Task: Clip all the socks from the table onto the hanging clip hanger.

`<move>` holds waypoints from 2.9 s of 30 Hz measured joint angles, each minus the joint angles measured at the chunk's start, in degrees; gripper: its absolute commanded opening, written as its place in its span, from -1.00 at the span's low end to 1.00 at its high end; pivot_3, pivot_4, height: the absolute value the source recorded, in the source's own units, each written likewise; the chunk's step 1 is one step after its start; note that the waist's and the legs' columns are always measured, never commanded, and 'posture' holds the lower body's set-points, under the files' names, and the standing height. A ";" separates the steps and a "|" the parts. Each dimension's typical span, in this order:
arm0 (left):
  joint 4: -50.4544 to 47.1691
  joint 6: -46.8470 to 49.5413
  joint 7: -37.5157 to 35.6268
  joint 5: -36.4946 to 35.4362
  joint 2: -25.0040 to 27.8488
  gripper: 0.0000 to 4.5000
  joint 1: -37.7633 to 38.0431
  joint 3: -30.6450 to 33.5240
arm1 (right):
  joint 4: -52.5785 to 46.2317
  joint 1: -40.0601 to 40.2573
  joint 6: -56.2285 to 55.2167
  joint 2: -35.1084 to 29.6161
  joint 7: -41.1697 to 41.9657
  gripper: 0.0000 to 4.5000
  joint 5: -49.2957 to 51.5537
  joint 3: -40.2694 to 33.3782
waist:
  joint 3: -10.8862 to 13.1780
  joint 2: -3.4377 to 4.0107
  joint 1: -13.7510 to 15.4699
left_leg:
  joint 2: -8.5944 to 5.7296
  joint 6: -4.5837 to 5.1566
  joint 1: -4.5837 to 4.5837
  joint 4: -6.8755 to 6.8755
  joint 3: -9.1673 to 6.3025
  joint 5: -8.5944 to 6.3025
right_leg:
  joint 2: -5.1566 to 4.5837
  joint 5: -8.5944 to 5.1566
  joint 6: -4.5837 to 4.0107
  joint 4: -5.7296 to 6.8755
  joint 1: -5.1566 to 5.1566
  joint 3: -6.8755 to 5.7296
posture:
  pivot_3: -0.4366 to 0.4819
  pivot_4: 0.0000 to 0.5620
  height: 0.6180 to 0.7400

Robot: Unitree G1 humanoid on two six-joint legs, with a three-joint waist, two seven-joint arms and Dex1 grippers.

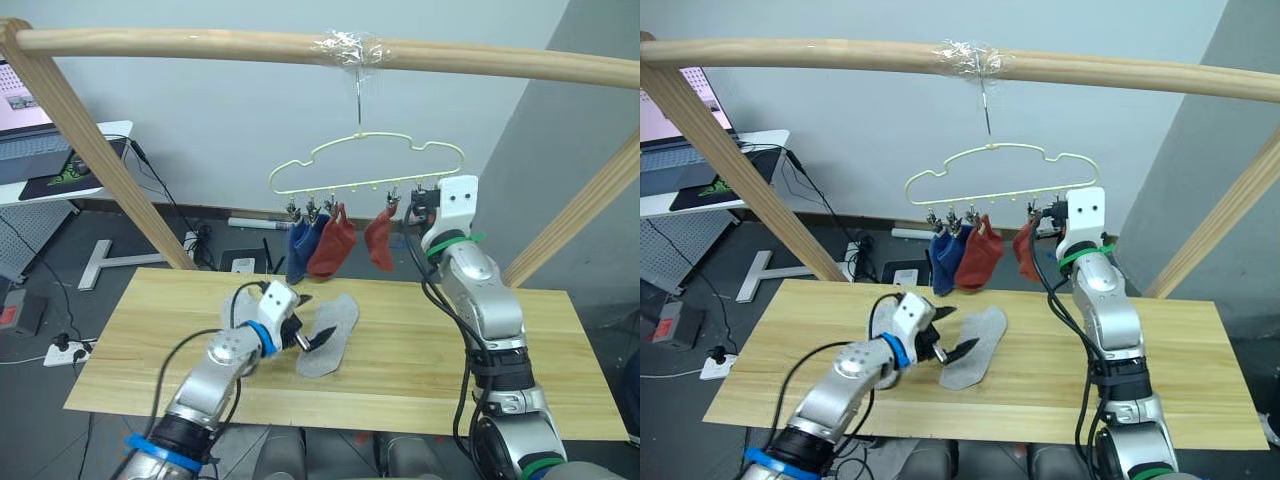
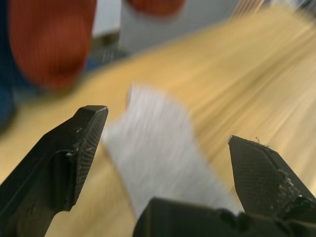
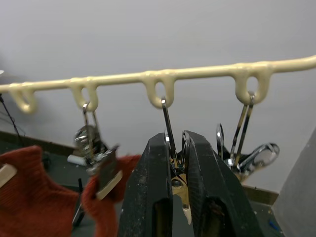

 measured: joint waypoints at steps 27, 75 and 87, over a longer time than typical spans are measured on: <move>27.96 -15.48 1.39 7.81 -13.45 -1.00 -8.01 -1.34 | -16.35 0.51 27.54 1.76 1.79 -0.97 13.68 -9.32 | -0.25 -0.02 -1.53 | -0.04 0.00 0.00 0.04 -0.05 0.00 | 0.00 0.05 0.03 0.03 0.11 -0.01 | 0.06 -0.61 1.00; 1.20 -2.28 -0.86 -13.89 -28.30 -0.88 -12.60 6.06 | -20.52 -16.44 63.70 10.27 -10.56 1.00 37.65 -44.66 | -0.71 0.39 -3.78 | -0.08 0.01 -0.19 0.10 -0.23 0.01 | -0.01 0.05 0.09 -0.01 0.08 -0.14 | -0.05 -0.51 1.00; 9.12 4.66 -2.93 -16.34 -28.92 0.75 -13.64 6.62 | -29.24 6.70 45.66 -10.29 -0.67 1.00 31.55 -20.14 | -0.67 0.40 -6.54 | -0.31 0.04 -0.15 0.08 -0.26 0.00 | -0.10 -0.18 0.47 -0.02 0.09 0.07 | -0.12 -0.49 1.00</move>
